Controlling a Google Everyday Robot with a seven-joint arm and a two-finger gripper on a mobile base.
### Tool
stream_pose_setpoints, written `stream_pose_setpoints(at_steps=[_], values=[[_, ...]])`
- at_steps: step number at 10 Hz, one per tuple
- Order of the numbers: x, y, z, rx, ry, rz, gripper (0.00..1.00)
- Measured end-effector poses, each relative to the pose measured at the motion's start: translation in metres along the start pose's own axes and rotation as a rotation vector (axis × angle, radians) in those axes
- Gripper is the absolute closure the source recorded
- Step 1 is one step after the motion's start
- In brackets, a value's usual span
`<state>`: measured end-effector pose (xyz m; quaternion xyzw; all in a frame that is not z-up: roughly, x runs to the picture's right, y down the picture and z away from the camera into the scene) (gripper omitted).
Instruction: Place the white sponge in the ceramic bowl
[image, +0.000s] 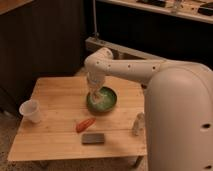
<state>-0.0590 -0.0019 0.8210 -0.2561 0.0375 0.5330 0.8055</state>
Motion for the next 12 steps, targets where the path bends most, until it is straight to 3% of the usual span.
stream_pose_setpoints(at_steps=[2, 4, 6, 9, 10, 12], values=[[0.006, 0.005, 0.005, -0.020, -0.003, 0.010, 0.37], [0.012, -0.001, 0.005, 0.028, 0.014, 0.018, 0.24], [0.008, -0.001, 0.009, 0.012, 0.005, 0.010, 0.28], [0.012, 0.001, 0.014, 0.002, 0.004, 0.015, 0.51], [0.013, -0.001, 0.015, 0.007, 0.004, 0.015, 0.54], [0.013, -0.003, 0.015, 0.012, 0.002, 0.012, 0.44]])
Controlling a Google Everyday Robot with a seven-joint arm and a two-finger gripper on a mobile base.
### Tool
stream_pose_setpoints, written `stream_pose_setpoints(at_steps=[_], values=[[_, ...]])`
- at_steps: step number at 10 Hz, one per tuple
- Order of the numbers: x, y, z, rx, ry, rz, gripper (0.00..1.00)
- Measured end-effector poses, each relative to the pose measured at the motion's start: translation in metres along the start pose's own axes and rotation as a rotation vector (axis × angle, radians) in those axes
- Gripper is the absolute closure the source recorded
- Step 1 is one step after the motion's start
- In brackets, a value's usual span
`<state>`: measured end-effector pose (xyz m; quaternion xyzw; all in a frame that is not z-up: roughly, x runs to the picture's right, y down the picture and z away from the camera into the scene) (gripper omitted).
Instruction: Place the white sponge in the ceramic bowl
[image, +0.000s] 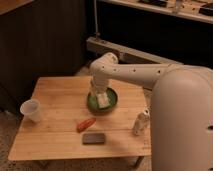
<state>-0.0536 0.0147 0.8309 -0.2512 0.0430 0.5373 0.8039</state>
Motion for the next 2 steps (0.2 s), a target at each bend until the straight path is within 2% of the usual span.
stream_pose_setpoints(at_steps=[2], values=[[0.0033, 0.0033, -0.0008, -0.004, 0.000, -0.001, 0.24]])
